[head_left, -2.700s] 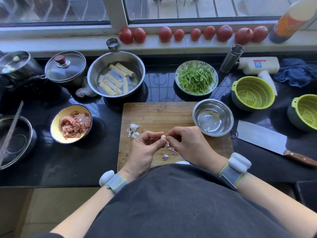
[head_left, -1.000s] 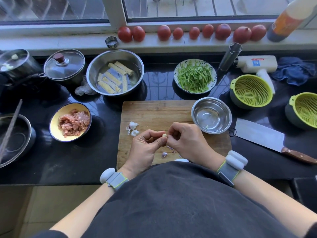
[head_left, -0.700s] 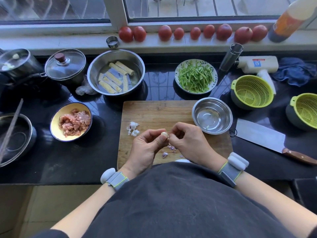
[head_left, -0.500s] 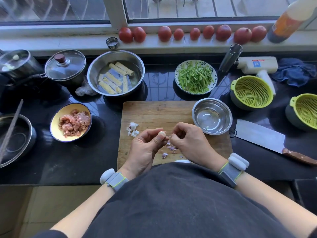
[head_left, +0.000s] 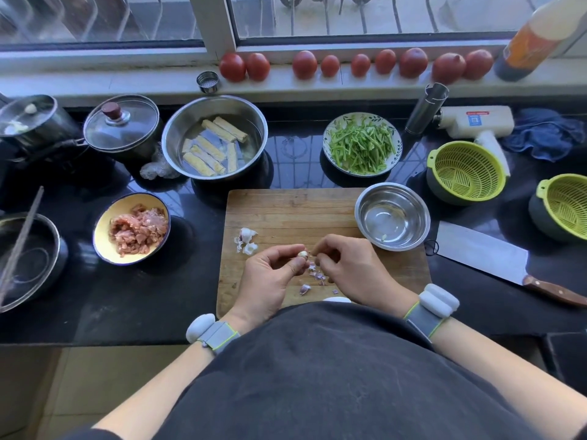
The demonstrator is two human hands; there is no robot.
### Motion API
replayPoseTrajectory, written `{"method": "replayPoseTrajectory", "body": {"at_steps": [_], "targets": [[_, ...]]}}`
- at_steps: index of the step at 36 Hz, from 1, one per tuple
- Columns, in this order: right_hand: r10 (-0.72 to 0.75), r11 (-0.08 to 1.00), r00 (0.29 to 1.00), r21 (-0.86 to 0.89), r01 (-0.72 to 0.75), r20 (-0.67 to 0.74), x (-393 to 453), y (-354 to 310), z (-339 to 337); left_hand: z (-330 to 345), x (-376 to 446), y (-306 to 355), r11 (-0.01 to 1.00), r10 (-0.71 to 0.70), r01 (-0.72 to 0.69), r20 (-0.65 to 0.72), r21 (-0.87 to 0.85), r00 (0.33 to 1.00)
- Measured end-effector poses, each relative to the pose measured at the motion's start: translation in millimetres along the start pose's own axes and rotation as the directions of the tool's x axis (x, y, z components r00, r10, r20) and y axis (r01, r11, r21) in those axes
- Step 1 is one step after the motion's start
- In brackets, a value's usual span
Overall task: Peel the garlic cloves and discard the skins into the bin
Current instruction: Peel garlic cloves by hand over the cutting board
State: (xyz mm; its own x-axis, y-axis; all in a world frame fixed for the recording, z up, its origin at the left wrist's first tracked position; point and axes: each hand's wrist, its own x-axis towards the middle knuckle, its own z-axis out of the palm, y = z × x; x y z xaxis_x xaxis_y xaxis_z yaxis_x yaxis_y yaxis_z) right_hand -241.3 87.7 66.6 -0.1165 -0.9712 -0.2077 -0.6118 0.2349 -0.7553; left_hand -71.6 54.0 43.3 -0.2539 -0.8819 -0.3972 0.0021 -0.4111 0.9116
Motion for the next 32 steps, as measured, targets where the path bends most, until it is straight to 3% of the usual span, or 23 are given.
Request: {"method": "replayPoseTrajectory", "body": {"at_steps": [6, 15, 32], "targets": [[-0.162, 0.981, 0.985, -0.115, 0.156, -0.05, 1.3, -1.4, 2.4, 1.3, -2.0, 2.7, 0.999, 0.03, -0.03, -0.004, 0.035, 1.0], [-0.294, 0.939, 0.954, -0.203, 0.278, -0.055, 1.2, -2.3, -0.3, 1.7, -1.9, 3.6, 0.997, 0.034, -0.034, 0.003, 0.065, 0.999], [-0.281, 0.948, 0.956, -0.182, 0.262, -0.086, 1.7, 0.5, 3.0, 2.7, -2.4, 2.2, 0.997, 0.043, -0.044, 0.024, 0.067, 0.999]]}}
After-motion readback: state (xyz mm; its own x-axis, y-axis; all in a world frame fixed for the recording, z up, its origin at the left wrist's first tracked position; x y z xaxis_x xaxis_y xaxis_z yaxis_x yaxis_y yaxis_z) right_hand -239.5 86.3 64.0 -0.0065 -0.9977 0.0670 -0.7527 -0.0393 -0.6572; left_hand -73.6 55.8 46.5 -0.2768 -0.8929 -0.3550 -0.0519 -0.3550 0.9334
